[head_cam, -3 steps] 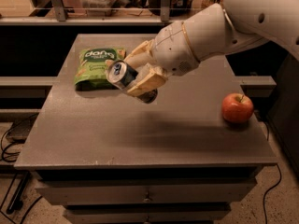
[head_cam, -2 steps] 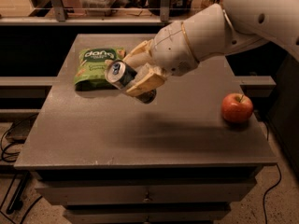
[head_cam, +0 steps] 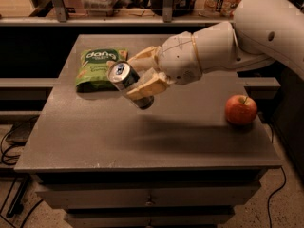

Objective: Place redbull can upright

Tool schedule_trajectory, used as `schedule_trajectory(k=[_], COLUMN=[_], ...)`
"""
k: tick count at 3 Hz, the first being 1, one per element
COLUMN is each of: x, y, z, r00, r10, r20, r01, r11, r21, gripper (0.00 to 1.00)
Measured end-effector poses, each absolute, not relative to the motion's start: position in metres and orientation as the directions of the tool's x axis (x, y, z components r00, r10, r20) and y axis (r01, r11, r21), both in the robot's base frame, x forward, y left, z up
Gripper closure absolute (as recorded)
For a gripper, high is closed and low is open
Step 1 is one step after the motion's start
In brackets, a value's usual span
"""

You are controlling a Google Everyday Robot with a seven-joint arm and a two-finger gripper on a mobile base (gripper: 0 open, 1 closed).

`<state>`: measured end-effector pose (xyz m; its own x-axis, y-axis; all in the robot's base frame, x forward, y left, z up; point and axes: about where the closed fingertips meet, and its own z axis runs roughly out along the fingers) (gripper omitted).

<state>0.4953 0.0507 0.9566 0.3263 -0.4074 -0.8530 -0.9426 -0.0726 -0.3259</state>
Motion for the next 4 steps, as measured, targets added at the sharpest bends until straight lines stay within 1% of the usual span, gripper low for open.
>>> schedule_trajectory(k=[2,3,4], x=[0.501,0.502,0.503], y=[0.047,0.047,0.048], z=[0.941,0.929,0.918], r00=[0.212,0.175,0.153], r10=[-0.256,-0.216,-0.181], r20=[-0.943,-0.96,-0.972], r01=[-0.975,-0.982,-0.986], r11=[0.013,0.03,0.04], r21=[-0.223,-0.186,-0.163], gripper=[1.0,1.0,0.82])
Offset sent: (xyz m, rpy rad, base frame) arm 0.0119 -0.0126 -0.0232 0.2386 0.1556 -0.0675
